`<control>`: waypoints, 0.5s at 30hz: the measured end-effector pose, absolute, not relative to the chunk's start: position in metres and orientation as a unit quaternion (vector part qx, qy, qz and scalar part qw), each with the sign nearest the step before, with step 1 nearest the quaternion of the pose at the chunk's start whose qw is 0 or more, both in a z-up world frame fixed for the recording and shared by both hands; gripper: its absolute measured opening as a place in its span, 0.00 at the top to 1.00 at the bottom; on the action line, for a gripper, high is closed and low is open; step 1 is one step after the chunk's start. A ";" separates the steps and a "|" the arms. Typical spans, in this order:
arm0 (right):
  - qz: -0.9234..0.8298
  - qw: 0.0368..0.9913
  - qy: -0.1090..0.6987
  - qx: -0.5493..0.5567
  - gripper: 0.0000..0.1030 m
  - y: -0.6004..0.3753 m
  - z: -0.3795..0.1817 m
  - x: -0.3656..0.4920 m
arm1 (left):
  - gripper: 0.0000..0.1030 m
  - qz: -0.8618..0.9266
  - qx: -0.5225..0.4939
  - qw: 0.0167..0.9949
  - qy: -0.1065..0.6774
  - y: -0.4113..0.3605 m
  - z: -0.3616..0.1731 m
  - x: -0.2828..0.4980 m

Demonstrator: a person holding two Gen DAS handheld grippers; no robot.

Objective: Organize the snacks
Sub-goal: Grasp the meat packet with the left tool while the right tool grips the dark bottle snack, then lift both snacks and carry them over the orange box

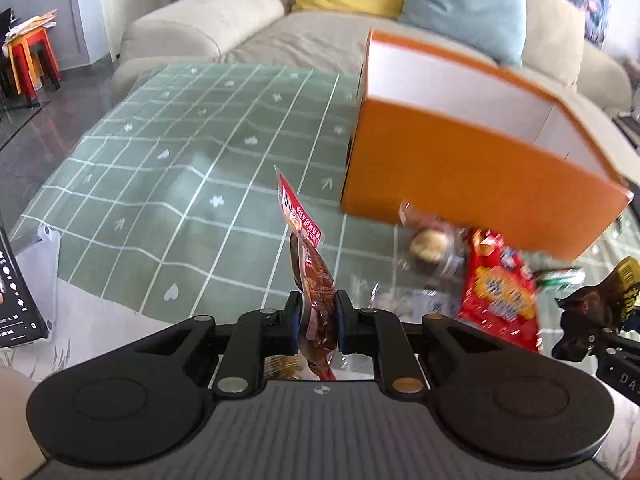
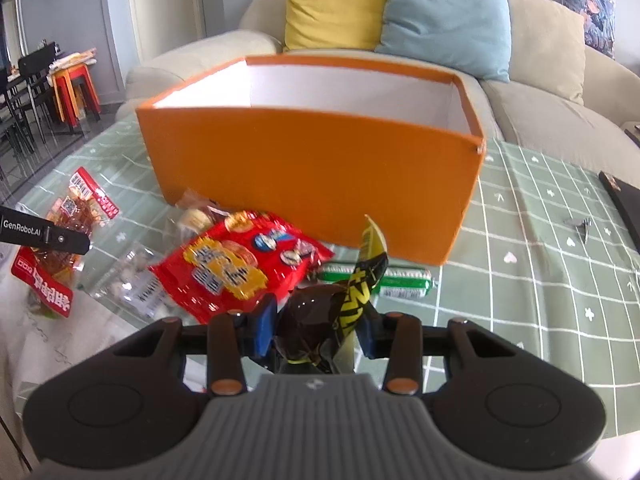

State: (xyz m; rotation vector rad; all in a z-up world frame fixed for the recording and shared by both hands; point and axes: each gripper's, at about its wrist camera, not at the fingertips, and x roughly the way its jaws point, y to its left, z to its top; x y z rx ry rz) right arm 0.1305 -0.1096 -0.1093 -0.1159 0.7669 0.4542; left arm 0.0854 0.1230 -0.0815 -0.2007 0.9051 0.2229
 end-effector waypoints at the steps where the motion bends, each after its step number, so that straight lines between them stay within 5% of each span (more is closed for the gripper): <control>1: 0.222 0.902 0.366 -0.054 0.62 -0.110 -0.106 0.129 | 0.83 0.104 -0.100 0.890 0.432 0.121 -0.078 0.084; 15: 0.243 0.924 0.295 -0.012 0.62 -0.122 -0.038 0.134 | 0.83 0.049 -0.094 0.921 0.375 0.090 -0.013 0.098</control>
